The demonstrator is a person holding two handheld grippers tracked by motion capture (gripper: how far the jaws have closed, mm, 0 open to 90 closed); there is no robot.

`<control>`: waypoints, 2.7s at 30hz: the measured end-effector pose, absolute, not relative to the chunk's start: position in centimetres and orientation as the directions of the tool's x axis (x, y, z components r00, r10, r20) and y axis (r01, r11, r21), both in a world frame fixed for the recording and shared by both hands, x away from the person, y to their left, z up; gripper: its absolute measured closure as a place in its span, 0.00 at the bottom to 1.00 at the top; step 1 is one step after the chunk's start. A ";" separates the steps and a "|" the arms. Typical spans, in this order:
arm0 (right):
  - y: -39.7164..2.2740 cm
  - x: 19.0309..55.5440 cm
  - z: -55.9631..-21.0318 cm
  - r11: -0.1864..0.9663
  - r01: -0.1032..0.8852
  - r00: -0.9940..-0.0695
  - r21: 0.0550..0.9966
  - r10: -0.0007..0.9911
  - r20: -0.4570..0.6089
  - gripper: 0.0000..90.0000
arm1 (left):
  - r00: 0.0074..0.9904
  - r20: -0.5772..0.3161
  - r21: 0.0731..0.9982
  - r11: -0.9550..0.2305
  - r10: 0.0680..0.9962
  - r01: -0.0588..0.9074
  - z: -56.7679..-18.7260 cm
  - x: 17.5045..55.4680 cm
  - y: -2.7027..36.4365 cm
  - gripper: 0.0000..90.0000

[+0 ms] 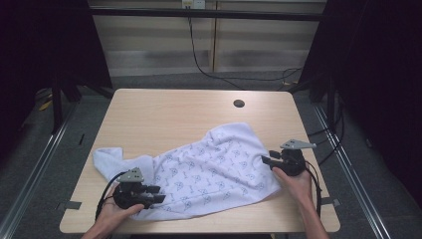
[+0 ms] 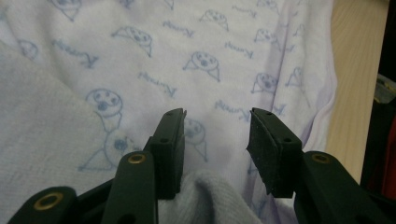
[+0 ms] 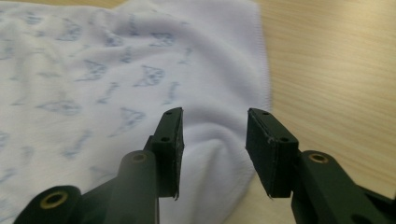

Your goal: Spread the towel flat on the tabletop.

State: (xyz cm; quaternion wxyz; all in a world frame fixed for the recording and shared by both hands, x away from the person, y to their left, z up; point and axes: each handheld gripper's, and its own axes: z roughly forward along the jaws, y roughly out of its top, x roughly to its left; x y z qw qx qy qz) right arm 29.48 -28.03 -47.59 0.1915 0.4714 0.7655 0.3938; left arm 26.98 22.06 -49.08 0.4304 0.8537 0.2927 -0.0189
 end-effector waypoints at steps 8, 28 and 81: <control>-28.8 25.6 -48.0 0.241 0.605 -0.502 0.759 0.855 0.128 0.61 | 0.795 -0.308 0.710 -0.430 0.522 0.557 -50.0 28.4 23.2 0.63; -27.3 24.0 -46.2 0.259 0.550 -0.583 0.794 0.800 0.142 0.78 | 0.794 -0.304 0.709 -0.431 0.527 0.558 -49.9 28.5 23.2 0.63; -15.4 25.8 -47.6 0.398 0.484 -0.730 0.780 0.675 0.109 0.68 | 0.728 -0.301 0.732 -0.340 0.616 0.591 -49.4 29.2 25.4 0.69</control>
